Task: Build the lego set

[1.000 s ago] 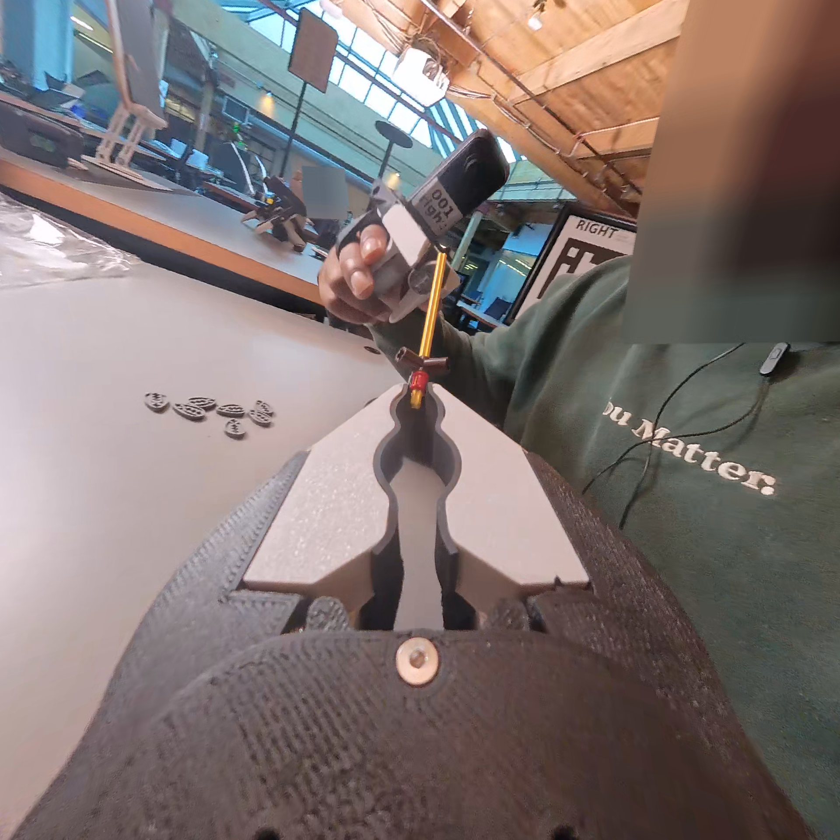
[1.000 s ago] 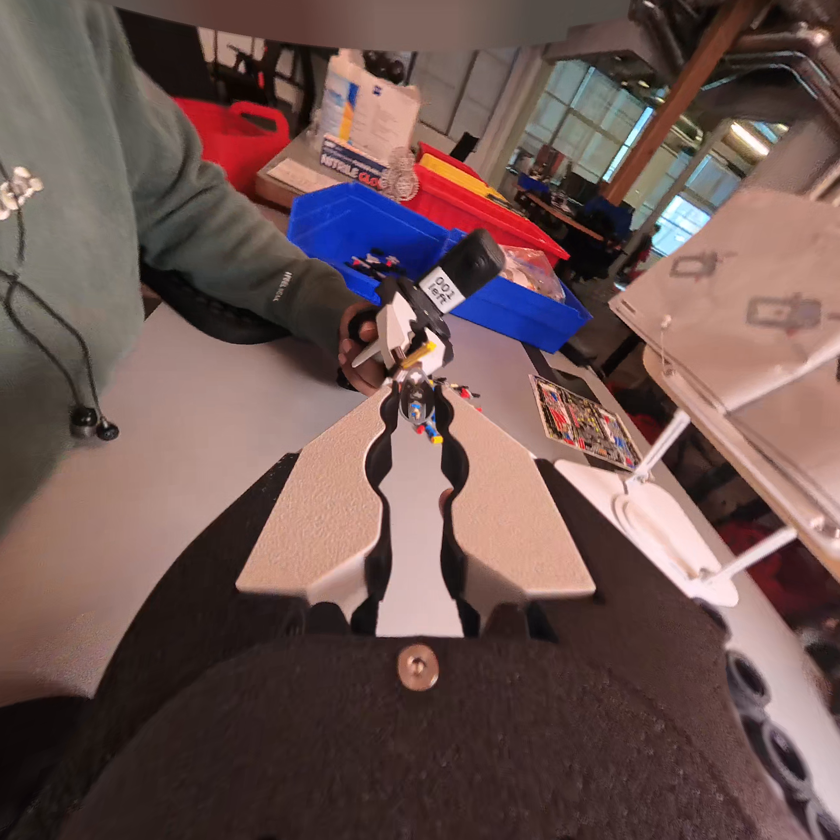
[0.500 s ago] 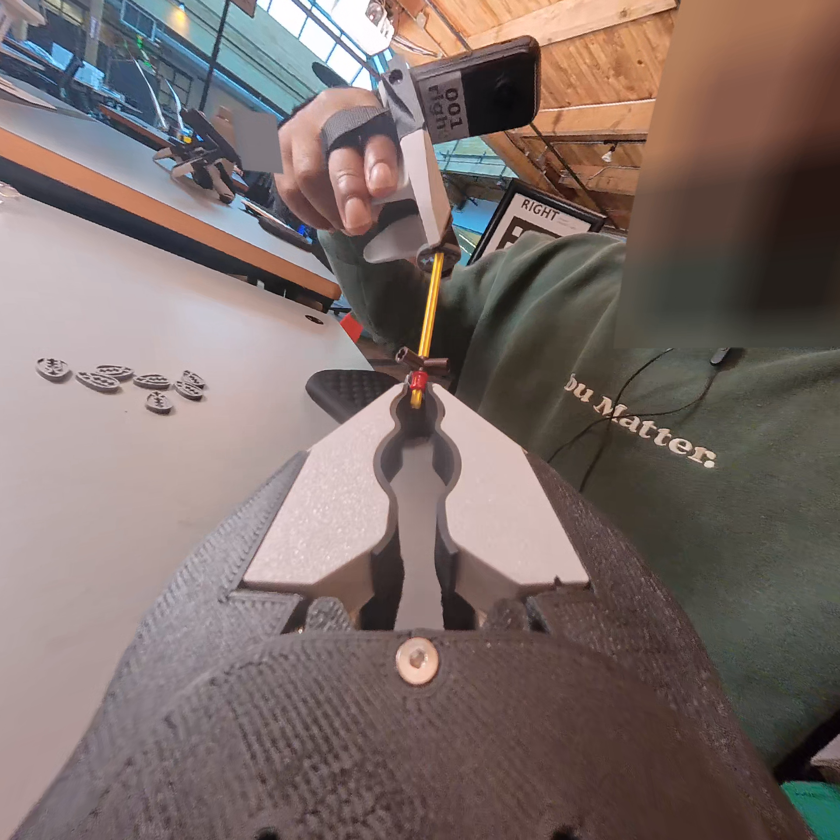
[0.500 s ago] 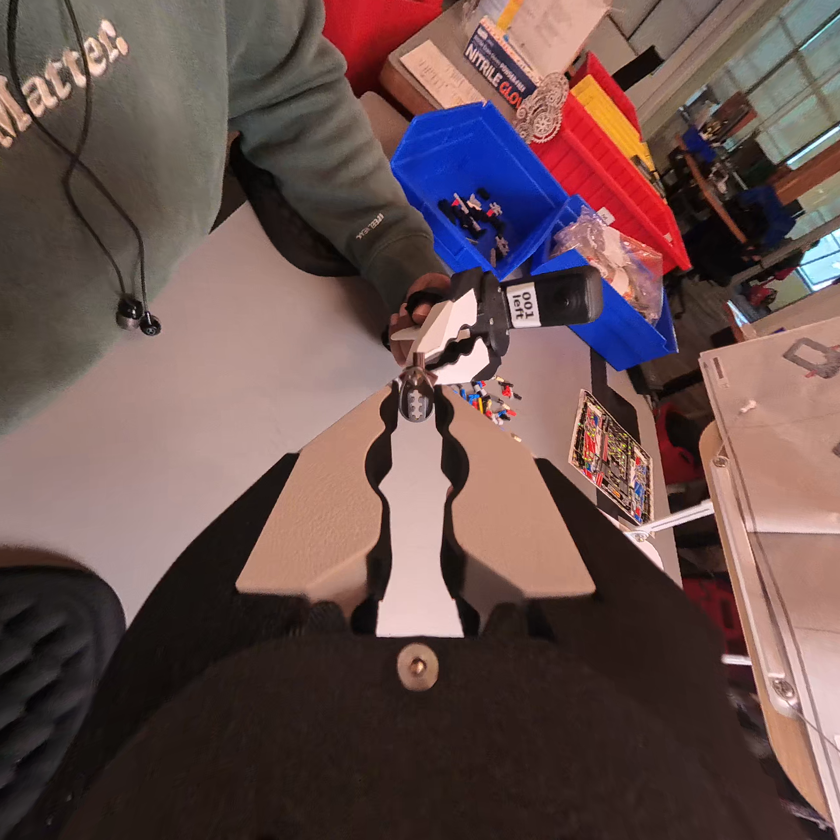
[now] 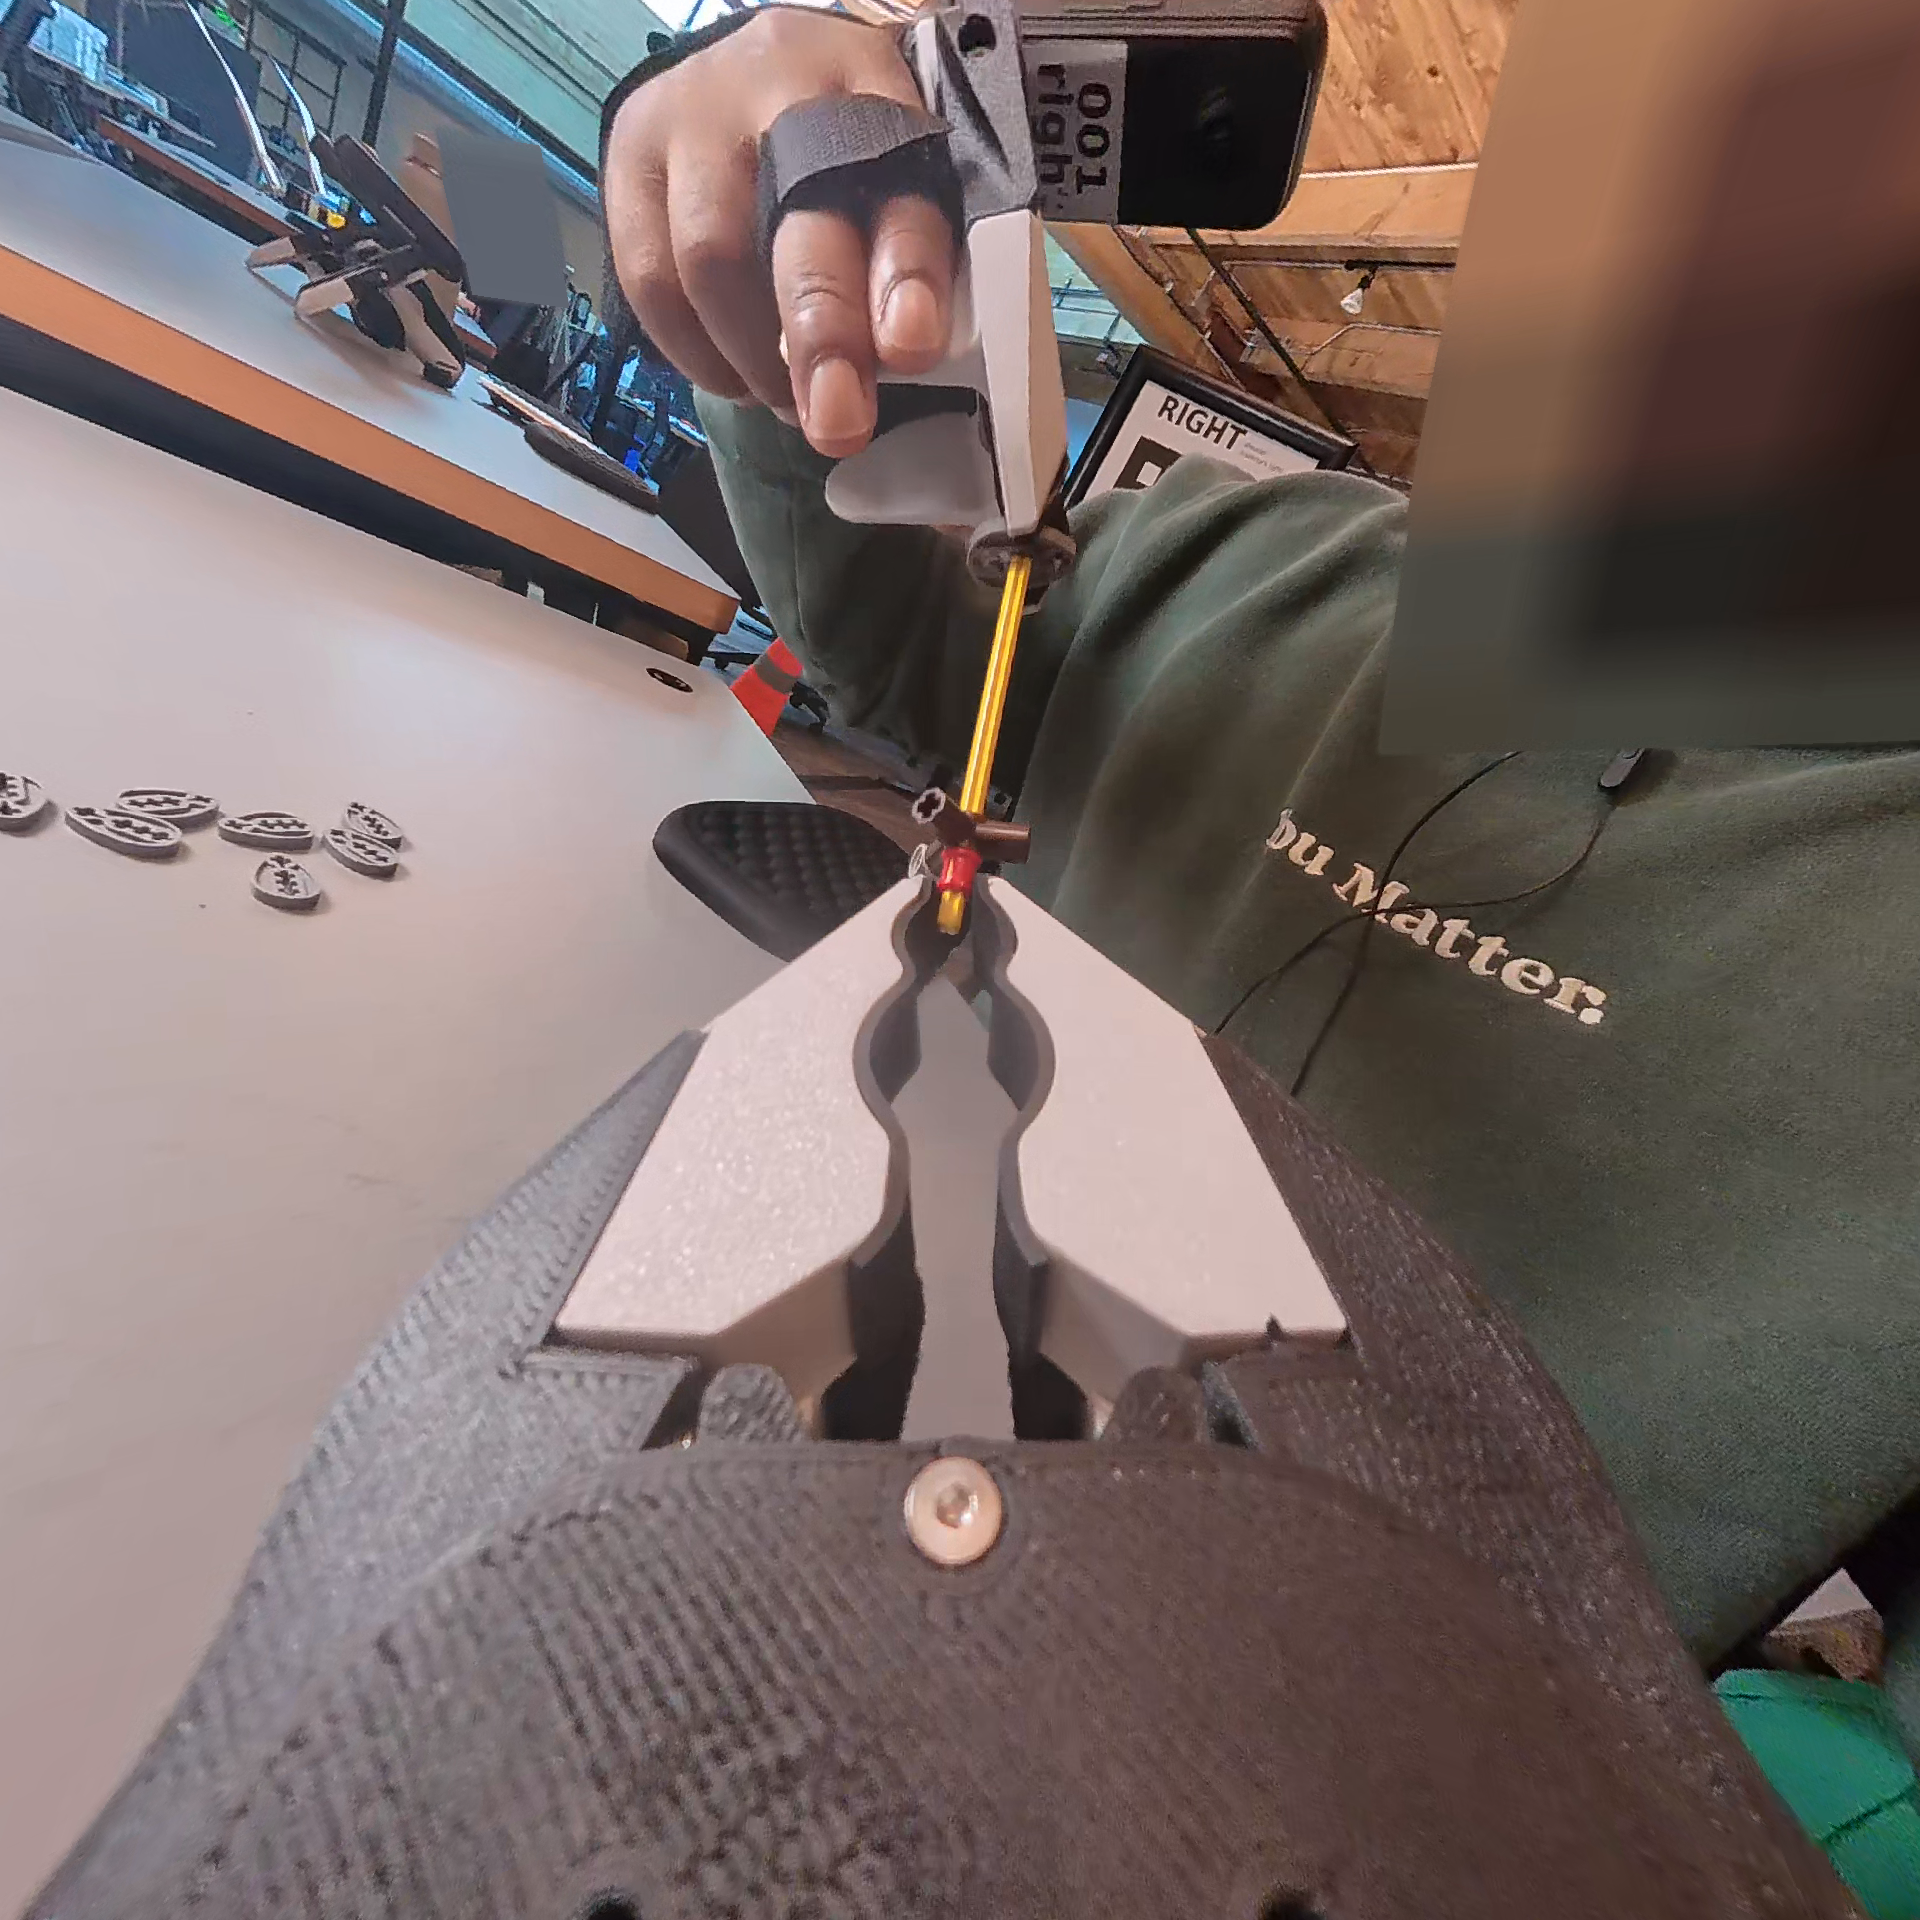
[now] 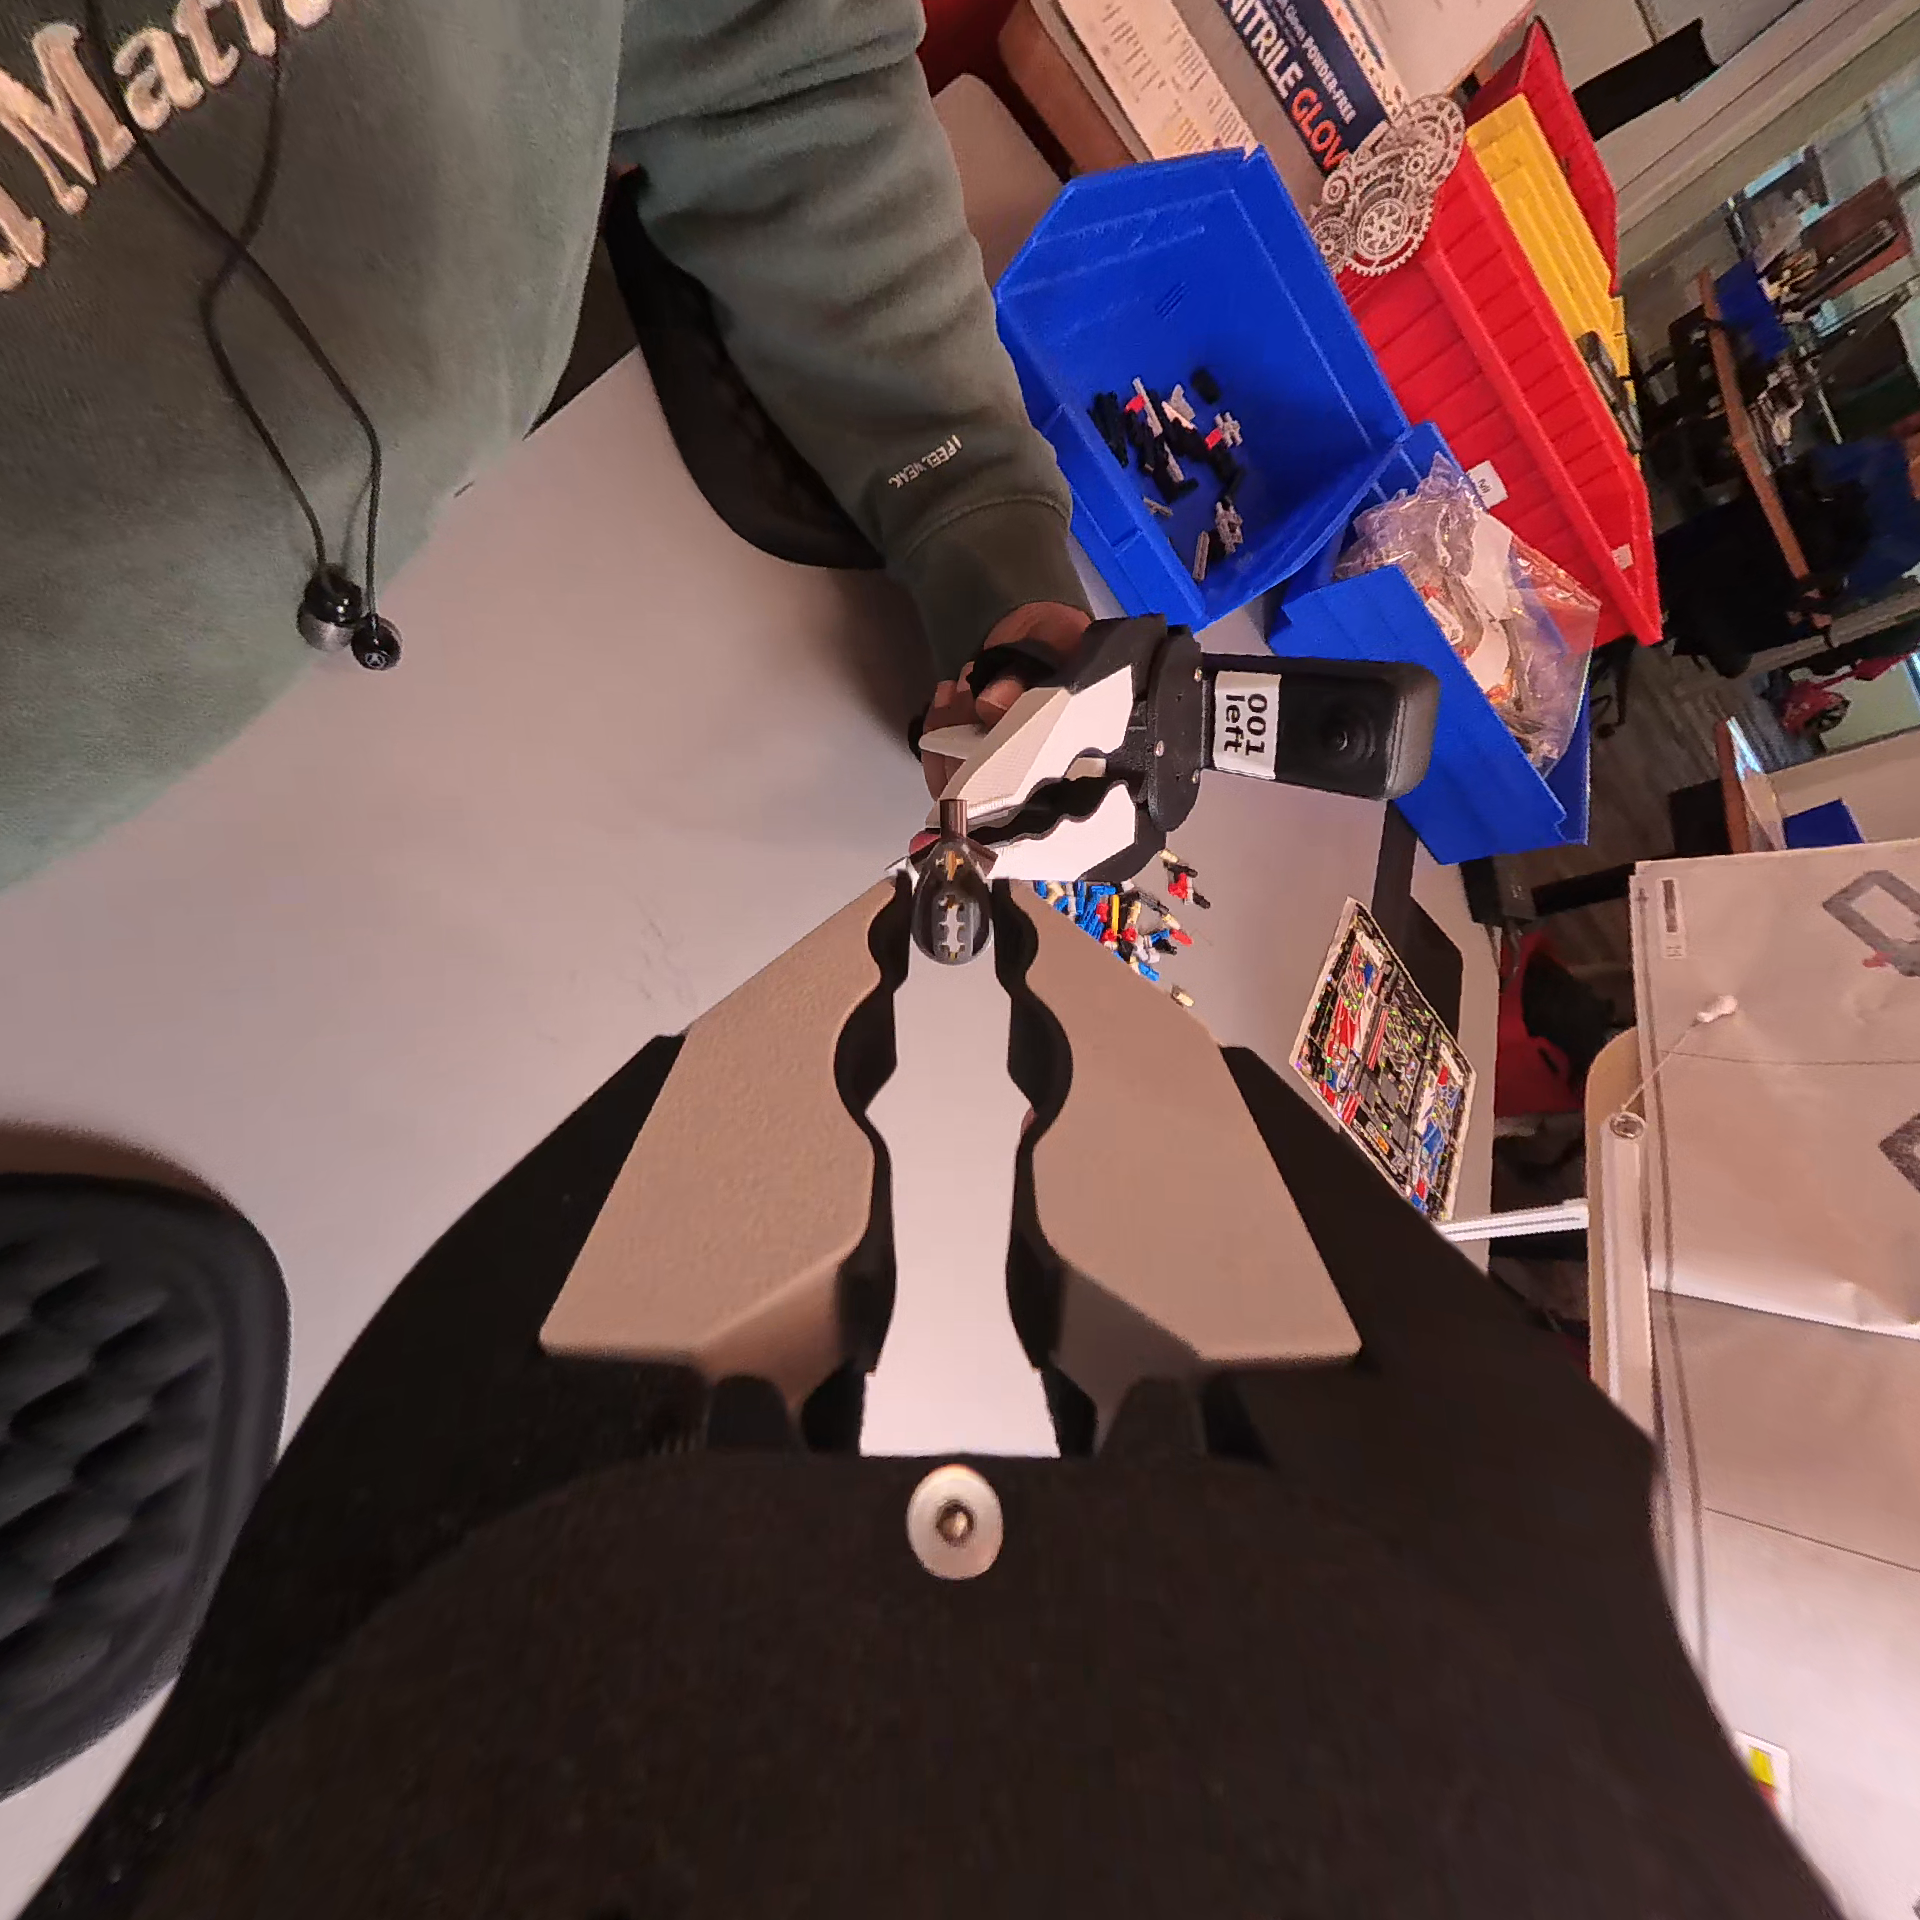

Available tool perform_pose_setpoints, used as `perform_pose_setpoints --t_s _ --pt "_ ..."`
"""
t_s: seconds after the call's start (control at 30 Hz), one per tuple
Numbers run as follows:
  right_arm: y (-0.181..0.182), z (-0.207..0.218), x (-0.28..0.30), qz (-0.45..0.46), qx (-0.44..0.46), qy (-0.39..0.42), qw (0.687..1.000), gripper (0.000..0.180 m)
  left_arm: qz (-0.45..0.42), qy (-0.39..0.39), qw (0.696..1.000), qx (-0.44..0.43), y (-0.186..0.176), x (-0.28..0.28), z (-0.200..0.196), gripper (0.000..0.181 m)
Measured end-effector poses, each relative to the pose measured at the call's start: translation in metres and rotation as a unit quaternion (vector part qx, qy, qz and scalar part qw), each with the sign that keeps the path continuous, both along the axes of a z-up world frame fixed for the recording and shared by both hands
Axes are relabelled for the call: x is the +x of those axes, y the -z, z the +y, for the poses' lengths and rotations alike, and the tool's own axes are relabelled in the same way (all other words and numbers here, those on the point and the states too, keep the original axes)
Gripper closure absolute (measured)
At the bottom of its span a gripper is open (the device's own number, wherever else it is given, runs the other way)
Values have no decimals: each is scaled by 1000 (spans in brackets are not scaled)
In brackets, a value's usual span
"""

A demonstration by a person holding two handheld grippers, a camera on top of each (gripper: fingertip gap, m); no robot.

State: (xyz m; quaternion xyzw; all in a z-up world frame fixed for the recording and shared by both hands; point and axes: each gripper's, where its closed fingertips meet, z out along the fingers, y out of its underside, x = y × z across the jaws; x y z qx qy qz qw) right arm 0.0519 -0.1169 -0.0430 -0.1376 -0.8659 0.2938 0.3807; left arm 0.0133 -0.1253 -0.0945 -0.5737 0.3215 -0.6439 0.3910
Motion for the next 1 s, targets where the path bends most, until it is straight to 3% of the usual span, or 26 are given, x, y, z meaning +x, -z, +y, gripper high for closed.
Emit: perform_pose_setpoints --t_s 1.0 --pt "-5 -17 4 1 -47 -43 998 166 -20 47 999 -6 -4 3 -13 176"
